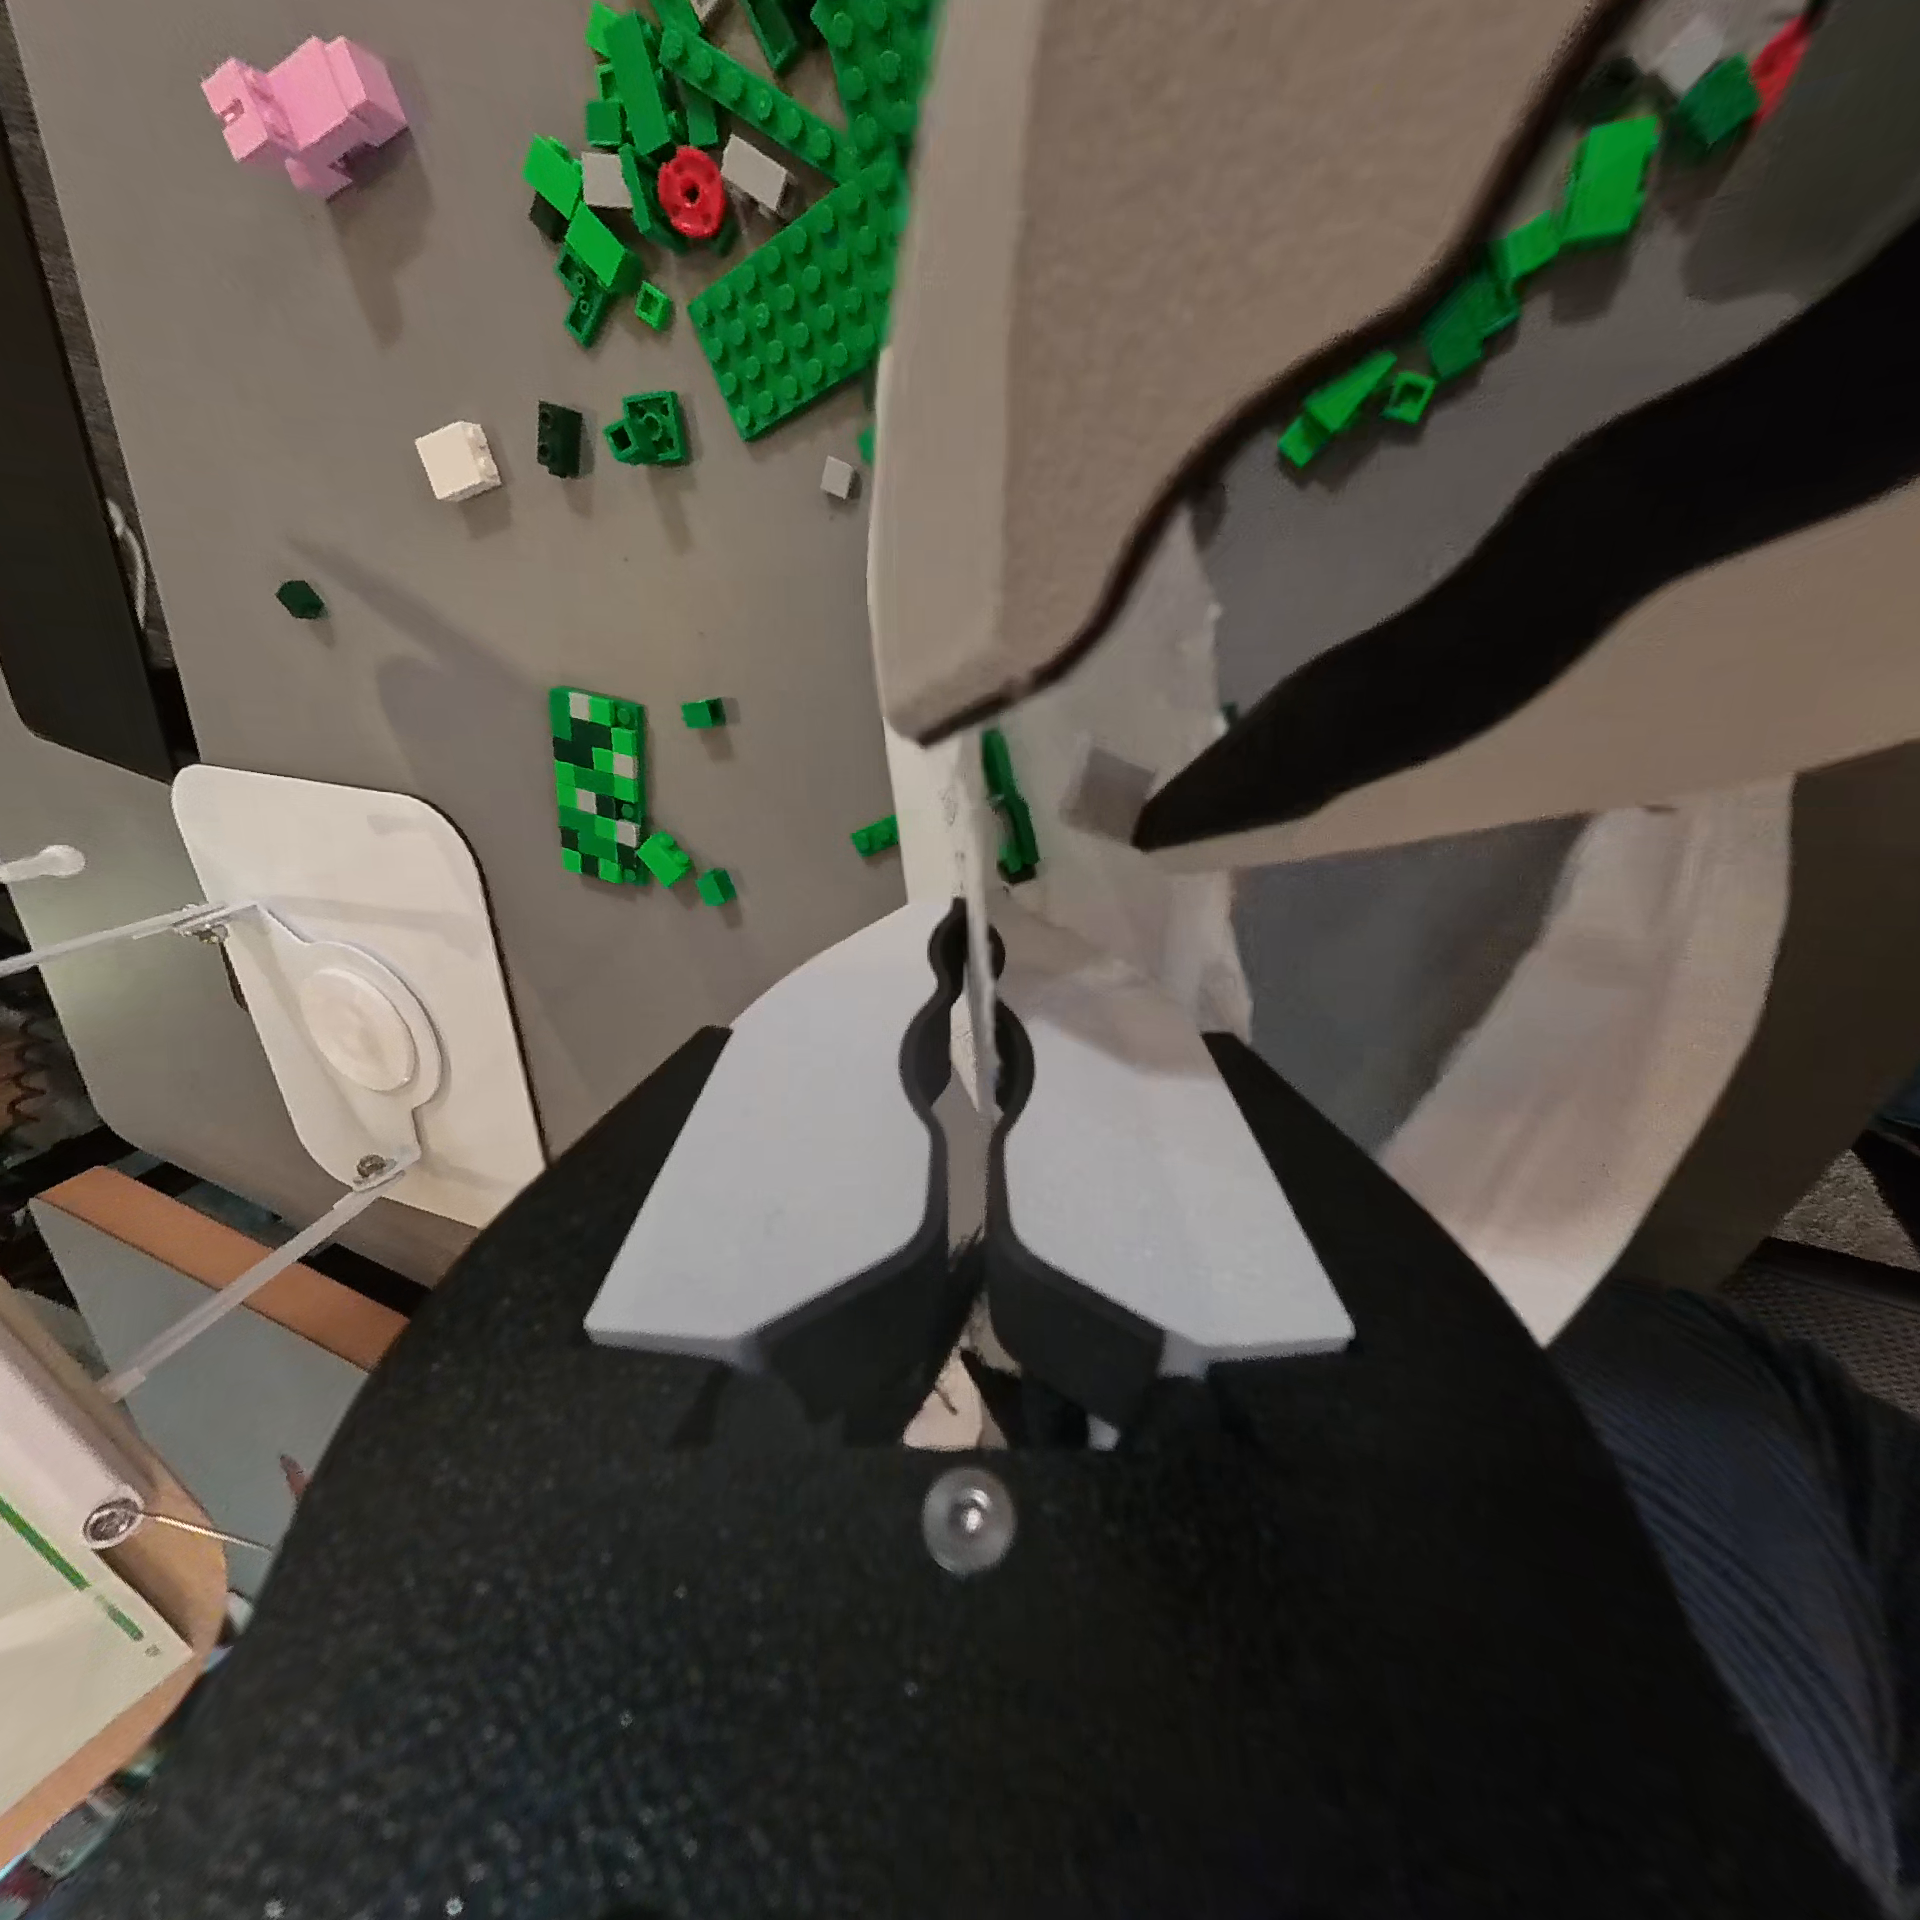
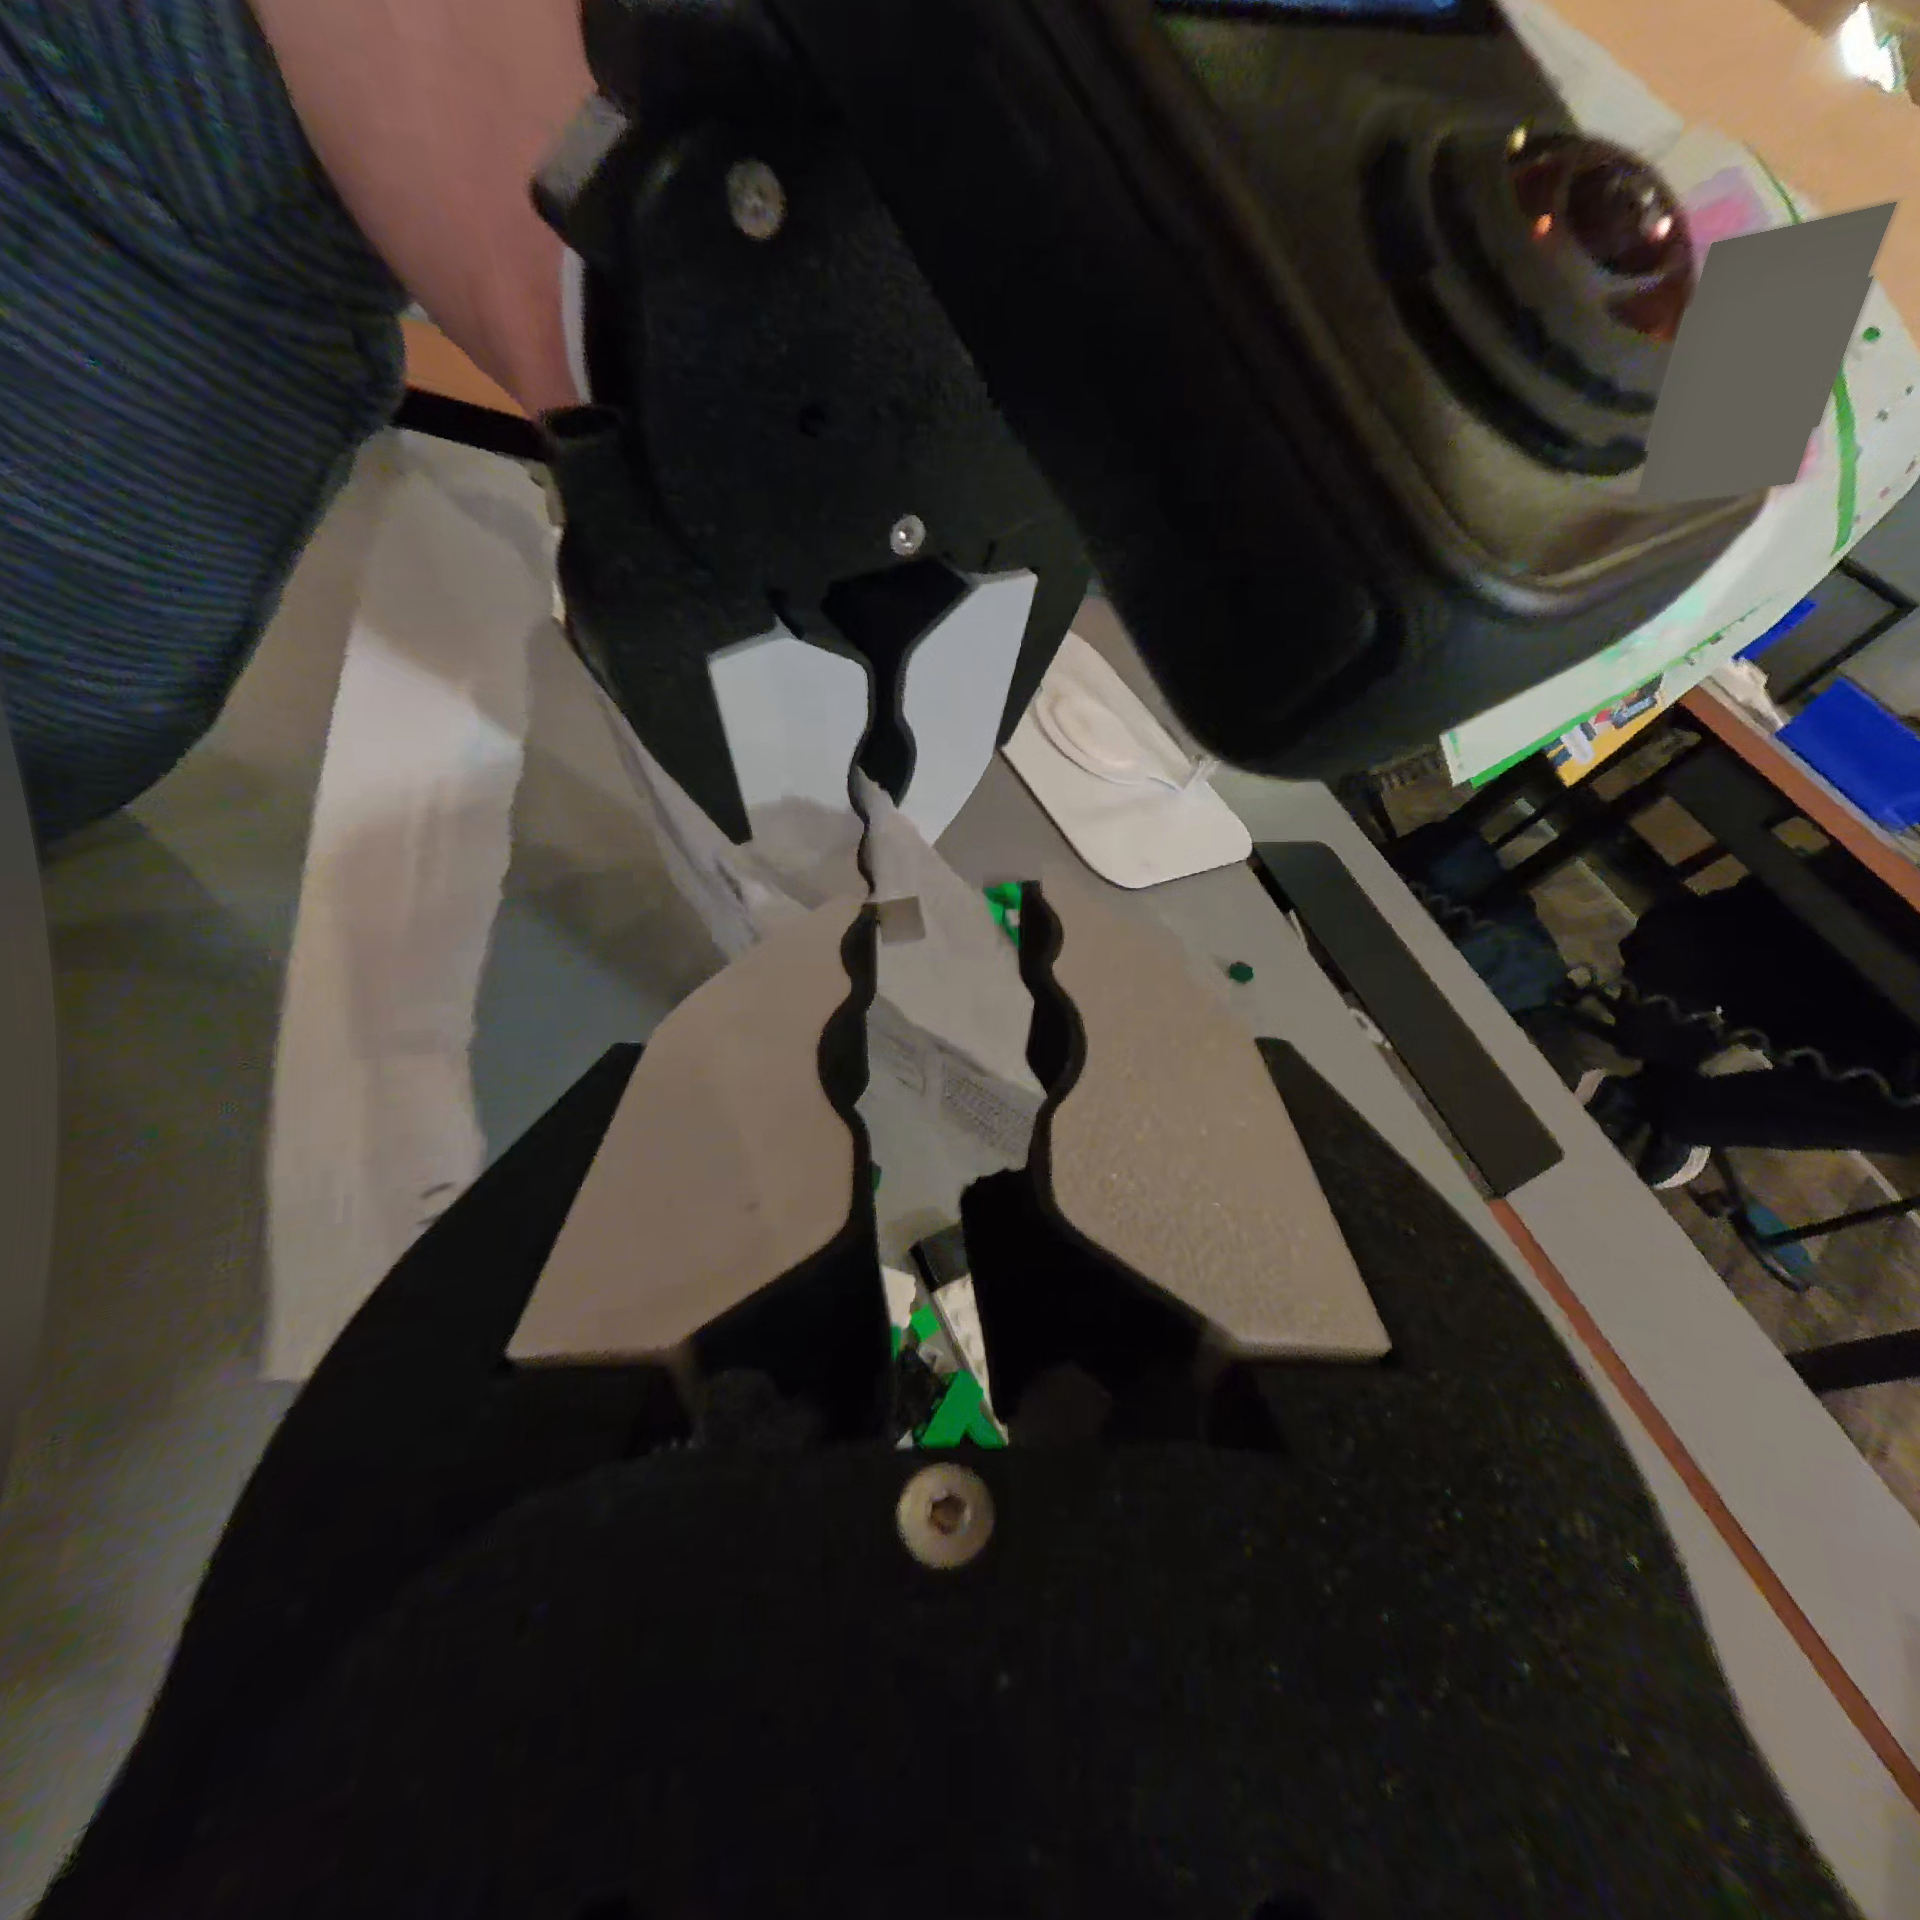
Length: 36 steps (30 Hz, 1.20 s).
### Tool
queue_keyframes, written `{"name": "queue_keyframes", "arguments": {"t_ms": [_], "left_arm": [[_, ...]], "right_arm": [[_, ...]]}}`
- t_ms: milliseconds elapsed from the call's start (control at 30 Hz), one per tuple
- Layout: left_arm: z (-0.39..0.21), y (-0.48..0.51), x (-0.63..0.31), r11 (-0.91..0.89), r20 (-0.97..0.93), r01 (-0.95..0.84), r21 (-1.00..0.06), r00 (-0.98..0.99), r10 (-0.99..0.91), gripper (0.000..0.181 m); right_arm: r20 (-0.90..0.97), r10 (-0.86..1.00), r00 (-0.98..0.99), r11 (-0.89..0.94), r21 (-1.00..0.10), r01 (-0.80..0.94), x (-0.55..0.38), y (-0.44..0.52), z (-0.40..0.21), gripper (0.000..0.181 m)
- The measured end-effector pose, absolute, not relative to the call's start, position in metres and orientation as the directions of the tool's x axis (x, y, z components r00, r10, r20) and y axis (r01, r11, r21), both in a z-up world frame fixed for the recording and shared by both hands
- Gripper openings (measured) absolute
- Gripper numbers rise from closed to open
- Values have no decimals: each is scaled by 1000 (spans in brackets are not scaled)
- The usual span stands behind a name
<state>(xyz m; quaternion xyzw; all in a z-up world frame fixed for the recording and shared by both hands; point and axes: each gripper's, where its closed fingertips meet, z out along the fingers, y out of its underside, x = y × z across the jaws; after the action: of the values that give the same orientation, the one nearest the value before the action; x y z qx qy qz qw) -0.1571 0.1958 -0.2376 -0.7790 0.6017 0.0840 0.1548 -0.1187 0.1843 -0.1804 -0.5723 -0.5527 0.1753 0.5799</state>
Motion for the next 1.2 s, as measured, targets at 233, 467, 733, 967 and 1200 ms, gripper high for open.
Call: {"name": "queue_keyframes", "arguments": {"t_ms": [233, 467, 733, 967, 1200], "left_arm": [[-239, 192, -148, -167, -331, -978, -122, 199, -922, 0], [-240, 195, -153, -195, -322, -973, -122, 224, -920, 0], [-233, 202, -175, -279, -313, -945, -170, 320, -894, 0], [-224, 211, -207, -402, -303, -884, -238, 461, -834, 0], [-226, 212, -208, -403, -299, -886, -229, 458, -837, 0]], "right_arm": [[465, 788, 403, 228, -829, 510, -104, 203, -176, 45], [404, 807, 430, 214, -880, 424, -92, 197, -166, 44], [274, 805, 527, 20, -899, 437, -10, 220, -201, 35], [15, 819, 573, -291, -850, 439, 63, 237, -263, 23], [-71, 874, 480, -347, -782, 517, 69, 237, -297, 26]]}}
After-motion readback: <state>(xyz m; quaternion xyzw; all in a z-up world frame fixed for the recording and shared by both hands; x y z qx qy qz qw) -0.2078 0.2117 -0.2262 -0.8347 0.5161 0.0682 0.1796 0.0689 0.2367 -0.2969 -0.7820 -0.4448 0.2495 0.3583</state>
